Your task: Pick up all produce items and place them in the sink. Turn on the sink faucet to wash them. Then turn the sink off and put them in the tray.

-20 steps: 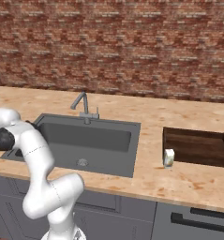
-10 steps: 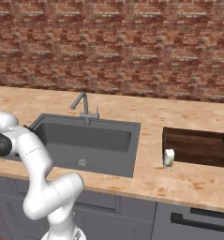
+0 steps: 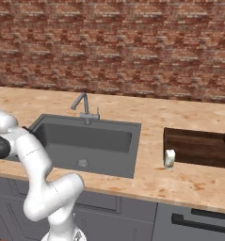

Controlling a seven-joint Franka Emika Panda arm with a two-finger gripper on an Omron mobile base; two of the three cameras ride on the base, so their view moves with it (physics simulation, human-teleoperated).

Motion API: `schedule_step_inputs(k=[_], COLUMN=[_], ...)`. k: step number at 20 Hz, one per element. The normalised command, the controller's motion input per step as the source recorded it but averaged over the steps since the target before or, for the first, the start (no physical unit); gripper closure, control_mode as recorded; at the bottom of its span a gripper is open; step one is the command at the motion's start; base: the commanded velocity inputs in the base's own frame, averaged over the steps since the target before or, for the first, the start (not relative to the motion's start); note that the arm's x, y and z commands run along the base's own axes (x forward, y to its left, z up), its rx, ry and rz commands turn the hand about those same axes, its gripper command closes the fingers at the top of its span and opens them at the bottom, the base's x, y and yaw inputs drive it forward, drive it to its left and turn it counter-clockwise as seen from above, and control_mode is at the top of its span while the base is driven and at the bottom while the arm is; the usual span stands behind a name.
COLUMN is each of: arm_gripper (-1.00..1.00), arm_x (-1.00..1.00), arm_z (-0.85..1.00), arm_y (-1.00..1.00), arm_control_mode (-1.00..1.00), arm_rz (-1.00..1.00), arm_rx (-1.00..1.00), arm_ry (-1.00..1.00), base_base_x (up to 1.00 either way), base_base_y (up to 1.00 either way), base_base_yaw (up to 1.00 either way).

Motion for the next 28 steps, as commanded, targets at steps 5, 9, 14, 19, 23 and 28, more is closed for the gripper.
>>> schedule_step_inputs(k=[5, 9, 14, 19, 23, 28], arm_gripper=[1.0, 1.0, 1.0, 1.0, 1.0, 1.0], arm_x=[-0.18, -0.16, -0.16, -0.17, -0.27, -0.15], arm_z=[0.1, 0.14, 0.15, 0.11, 0.13, 0.09], arm_y=[-0.89, -0.94, -0.99, -1.0, -1.0, -1.0], arm_control_mode=[-1.0, -1.0, -1.0, -1.0, -1.0, -1.0], arm_rz=[0.0, 0.0, 0.0, 0.0, -0.01, -0.01], arm_rx=[0.0, 0.0, 0.03, 0.05, 0.05, 0.11], arm_ry=[-0.06, -0.05, -0.12, -0.12, -0.15, -0.09], base_base_x=[0.0, 0.0, 0.0, 0.0, 0.0, 0.0], base_base_y=[0.0, 0.0, 0.0, 0.0, 0.0, 0.0], base_base_yaw=[0.0, 0.0, 0.0, 0.0, 0.0, 0.0])
